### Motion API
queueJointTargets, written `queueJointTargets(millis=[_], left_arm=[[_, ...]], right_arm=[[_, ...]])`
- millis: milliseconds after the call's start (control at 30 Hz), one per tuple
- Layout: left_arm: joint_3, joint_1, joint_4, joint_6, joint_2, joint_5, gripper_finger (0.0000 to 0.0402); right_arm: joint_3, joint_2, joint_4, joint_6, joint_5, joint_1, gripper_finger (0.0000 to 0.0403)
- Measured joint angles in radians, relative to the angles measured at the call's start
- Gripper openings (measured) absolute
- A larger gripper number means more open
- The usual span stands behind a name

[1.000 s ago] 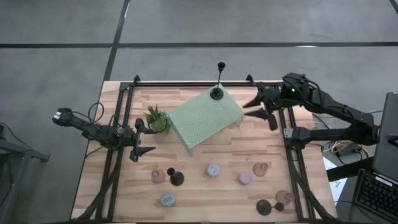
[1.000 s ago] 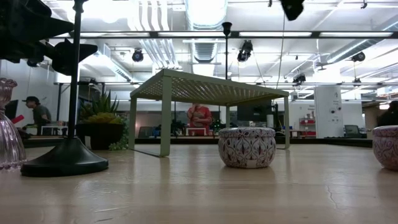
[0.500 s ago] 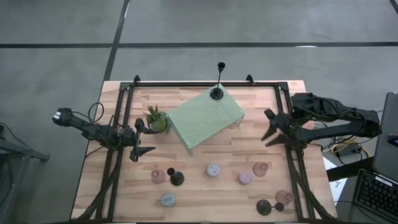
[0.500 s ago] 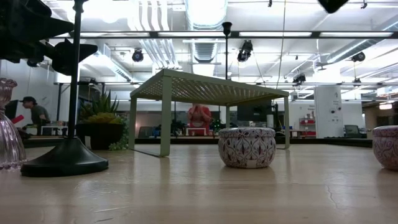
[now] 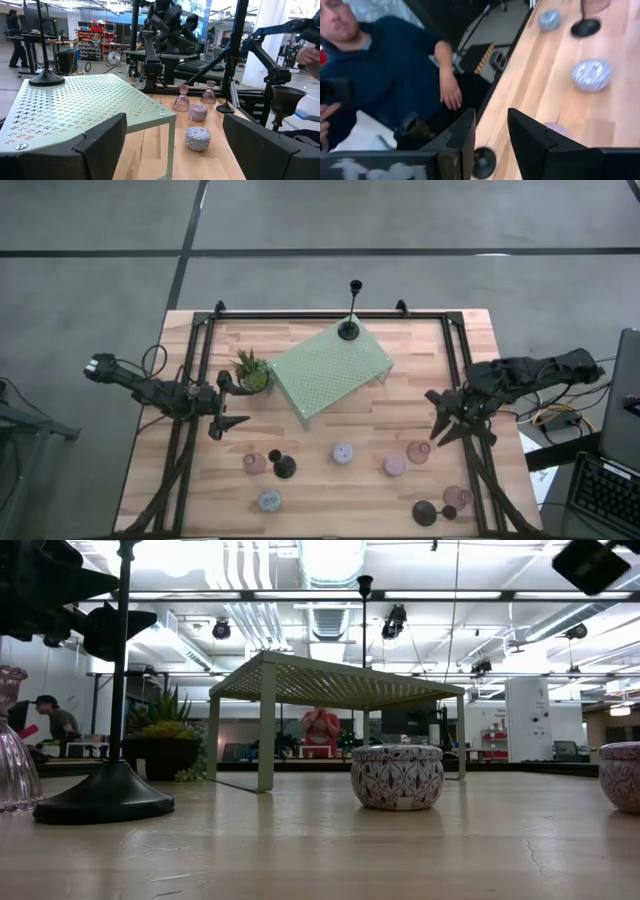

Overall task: Pick & Place candle stick holders
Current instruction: Put the bottom right black candle holder on the shelf aligned with the other black candle holder

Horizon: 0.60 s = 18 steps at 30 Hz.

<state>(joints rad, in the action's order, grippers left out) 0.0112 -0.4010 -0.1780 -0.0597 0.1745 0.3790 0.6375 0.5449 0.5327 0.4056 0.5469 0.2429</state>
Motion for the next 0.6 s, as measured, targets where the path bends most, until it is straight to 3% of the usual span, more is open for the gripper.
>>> queueJointTargets(millis=[600], left_arm=[[0.0, 0.0, 0.0, 0.0, 0.0, 0.0, 0.0335]], right_arm=[[-0.165, 0.034, -0.193, 0.3, -0.102, 0.304, 0.0103]])
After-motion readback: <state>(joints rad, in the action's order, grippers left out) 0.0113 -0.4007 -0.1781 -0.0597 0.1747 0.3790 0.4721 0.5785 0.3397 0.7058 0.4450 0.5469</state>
